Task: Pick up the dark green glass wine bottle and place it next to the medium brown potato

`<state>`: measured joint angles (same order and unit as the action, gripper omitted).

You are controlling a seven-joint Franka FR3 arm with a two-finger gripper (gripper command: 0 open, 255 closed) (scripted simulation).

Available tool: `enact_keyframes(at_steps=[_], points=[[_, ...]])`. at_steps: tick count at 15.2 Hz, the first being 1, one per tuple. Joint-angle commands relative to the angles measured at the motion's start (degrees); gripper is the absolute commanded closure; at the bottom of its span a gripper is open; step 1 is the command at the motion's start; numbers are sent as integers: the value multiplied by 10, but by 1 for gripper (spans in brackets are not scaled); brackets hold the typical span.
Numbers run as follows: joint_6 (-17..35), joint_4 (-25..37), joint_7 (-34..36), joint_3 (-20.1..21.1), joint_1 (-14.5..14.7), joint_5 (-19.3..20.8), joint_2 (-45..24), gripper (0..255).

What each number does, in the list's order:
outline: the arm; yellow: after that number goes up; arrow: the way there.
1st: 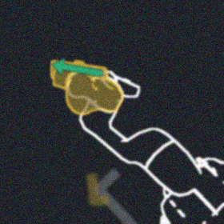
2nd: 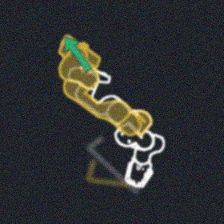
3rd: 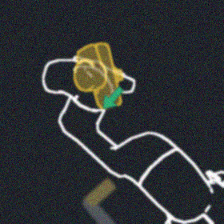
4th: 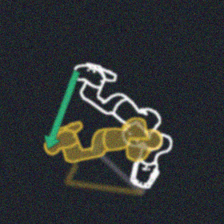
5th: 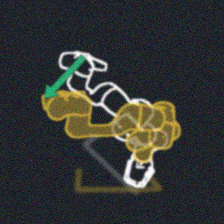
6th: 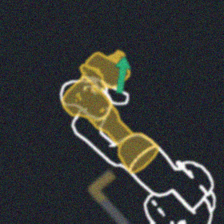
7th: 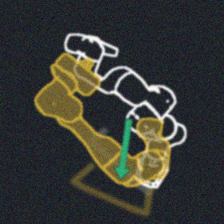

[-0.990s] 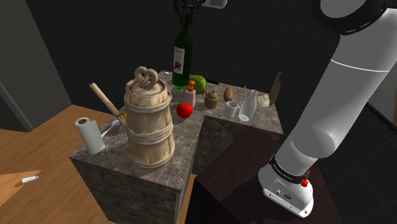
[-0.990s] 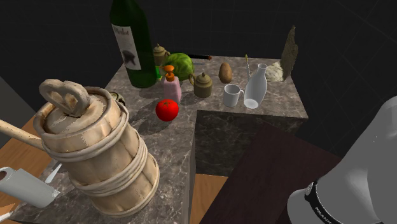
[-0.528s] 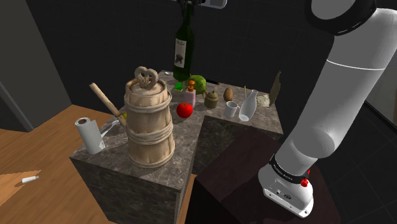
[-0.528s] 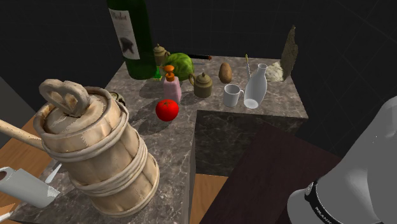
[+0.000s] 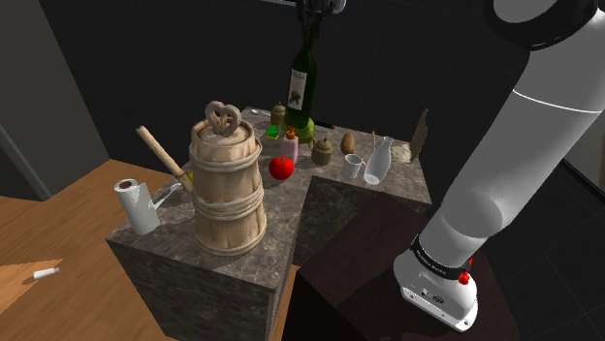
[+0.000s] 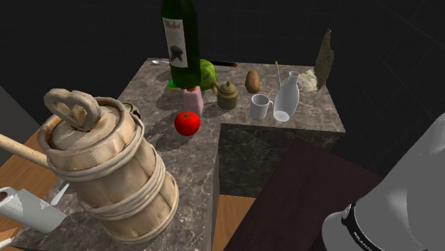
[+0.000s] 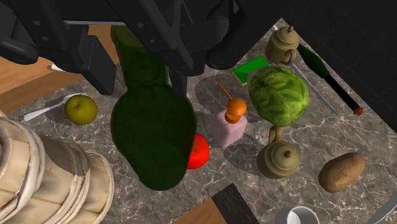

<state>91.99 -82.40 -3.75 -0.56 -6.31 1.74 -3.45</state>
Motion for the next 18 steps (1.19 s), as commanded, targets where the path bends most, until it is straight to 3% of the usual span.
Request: enact_keyframes(at_steps=[1,9,18], points=[[16,-20,-27,-13,-15,-4,6,255],[75,-78,-128,-60,-67,-17,6,255],[124,-82,-242,-109,-129,-42,-41,255]])
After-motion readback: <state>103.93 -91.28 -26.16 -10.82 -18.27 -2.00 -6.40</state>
